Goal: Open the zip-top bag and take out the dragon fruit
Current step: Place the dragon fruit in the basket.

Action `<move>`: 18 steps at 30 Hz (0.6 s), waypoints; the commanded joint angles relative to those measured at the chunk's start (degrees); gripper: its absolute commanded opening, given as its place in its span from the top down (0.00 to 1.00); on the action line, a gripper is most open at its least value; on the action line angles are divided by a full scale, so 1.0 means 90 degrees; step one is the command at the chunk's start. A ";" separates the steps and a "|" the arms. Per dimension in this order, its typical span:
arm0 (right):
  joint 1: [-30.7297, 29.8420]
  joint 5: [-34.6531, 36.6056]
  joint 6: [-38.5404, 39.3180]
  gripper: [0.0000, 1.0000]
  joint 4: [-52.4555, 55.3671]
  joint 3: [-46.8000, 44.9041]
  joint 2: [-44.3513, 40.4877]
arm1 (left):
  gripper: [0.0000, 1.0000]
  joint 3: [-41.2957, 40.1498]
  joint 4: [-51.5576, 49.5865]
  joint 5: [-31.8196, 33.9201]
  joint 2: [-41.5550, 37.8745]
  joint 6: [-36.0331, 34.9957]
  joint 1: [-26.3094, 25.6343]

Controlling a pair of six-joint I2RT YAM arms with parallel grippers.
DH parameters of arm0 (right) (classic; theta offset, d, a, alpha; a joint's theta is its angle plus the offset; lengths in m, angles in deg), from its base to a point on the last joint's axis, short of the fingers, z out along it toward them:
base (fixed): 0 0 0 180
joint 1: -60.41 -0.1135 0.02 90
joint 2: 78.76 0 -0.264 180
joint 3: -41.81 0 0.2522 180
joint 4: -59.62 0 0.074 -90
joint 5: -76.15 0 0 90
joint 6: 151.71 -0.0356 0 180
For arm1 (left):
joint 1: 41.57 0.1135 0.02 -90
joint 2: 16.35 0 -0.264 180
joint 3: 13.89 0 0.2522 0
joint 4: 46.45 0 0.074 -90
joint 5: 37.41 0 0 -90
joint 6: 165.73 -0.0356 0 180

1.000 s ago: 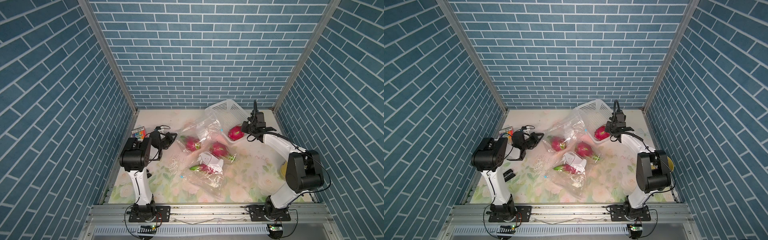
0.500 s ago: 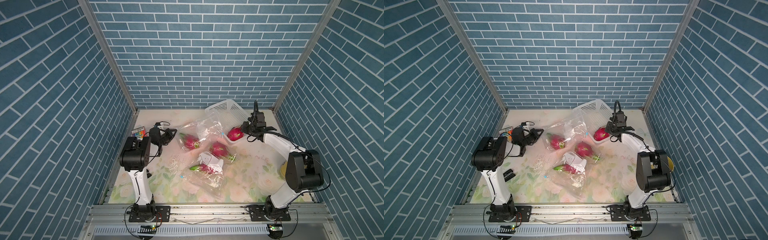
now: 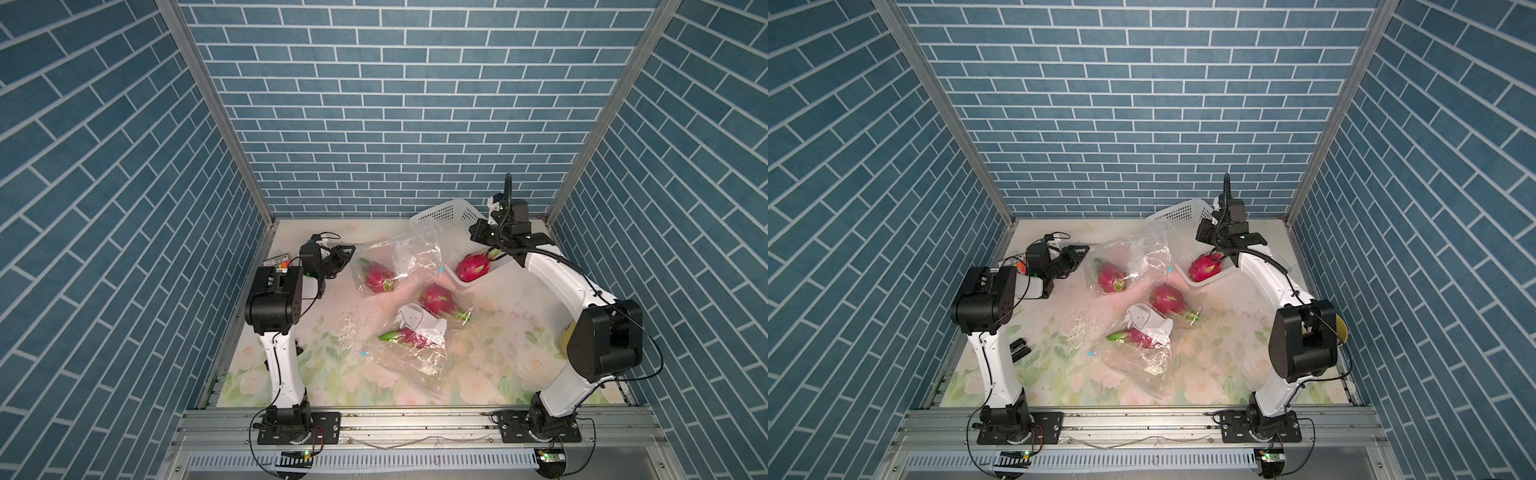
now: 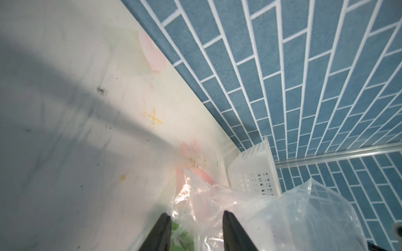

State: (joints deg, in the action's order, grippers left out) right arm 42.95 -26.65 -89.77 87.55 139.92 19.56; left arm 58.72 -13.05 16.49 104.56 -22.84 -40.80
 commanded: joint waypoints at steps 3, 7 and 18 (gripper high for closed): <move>-0.0281 -0.0535 0.0290 0.96 0.0330 0.0540 0.0737 | 0.46 -0.0555 -0.0176 0.0020 -0.0865 -0.0239 0.0080; -0.0297 -0.0820 0.0218 0.98 0.0250 0.0687 0.1077 | 0.44 -0.1347 -0.0163 0.0206 -0.1619 -0.0297 0.0071; -0.0717 -0.1987 0.0261 1.00 0.0085 0.0664 0.1468 | 0.47 -0.3508 0.0369 0.0241 -0.2832 0.0149 -0.0330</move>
State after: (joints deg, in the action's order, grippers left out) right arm 38.23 -40.13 -88.87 88.40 144.95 32.15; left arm 29.43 -11.83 19.11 80.45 -22.41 -42.26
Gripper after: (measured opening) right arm 0.042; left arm 0.536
